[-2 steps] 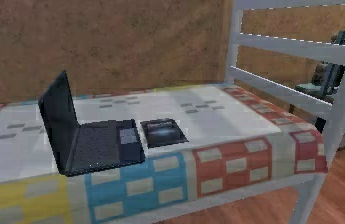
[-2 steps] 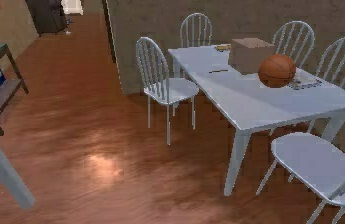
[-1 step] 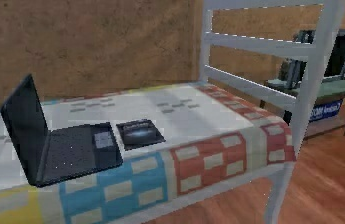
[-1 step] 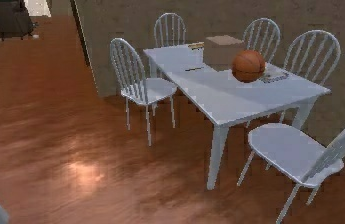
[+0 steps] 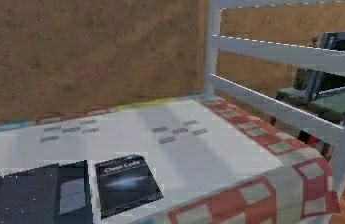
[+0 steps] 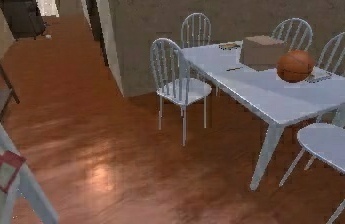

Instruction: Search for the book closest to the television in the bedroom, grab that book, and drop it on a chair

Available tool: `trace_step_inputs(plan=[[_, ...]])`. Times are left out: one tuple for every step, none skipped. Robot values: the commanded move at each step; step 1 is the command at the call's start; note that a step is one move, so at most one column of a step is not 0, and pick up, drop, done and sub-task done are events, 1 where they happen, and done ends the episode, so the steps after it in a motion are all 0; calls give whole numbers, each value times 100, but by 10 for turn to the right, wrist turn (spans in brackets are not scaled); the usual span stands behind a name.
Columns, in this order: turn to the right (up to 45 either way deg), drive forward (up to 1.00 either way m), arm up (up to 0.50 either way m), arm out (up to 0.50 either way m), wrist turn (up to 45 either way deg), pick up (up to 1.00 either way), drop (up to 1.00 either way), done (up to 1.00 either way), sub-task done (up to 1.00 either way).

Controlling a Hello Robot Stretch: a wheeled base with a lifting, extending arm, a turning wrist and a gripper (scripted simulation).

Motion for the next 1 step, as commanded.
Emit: trace_step_inputs(plan=[[-450,0,0,0,0,0,0,0,0]])
